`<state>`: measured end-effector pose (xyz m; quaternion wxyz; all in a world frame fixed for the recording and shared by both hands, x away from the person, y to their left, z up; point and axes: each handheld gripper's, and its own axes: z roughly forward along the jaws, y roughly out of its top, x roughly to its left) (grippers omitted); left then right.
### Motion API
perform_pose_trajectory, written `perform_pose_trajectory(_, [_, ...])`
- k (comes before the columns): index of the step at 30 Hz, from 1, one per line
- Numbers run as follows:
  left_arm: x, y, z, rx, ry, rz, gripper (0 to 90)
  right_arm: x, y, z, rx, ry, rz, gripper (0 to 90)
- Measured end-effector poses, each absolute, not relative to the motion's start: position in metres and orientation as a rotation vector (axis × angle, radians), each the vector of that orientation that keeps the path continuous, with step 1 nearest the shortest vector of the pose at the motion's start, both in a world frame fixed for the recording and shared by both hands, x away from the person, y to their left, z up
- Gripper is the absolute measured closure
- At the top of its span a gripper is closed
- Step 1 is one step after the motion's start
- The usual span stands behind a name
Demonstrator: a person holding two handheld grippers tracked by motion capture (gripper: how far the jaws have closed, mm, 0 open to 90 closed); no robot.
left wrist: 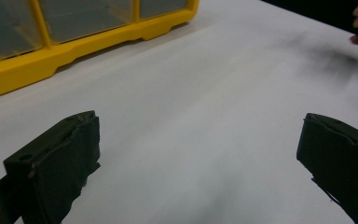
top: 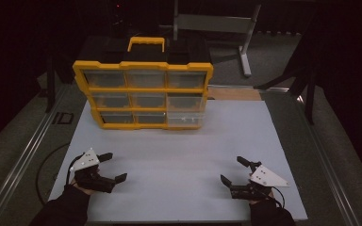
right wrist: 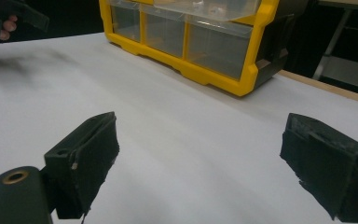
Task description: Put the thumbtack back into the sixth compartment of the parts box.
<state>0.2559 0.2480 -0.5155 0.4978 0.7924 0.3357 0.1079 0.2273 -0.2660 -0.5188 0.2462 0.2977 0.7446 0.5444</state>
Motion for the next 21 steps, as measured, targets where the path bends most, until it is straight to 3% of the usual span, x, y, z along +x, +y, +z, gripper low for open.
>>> perform_pose_trajectory(21, [0.2519, 0.2467, -0.521, 1.853, 0.83, 0.289, 0.0, 0.2271, -0.2649, -0.5205, 0.816, 2.047, 1.475, 10.8])
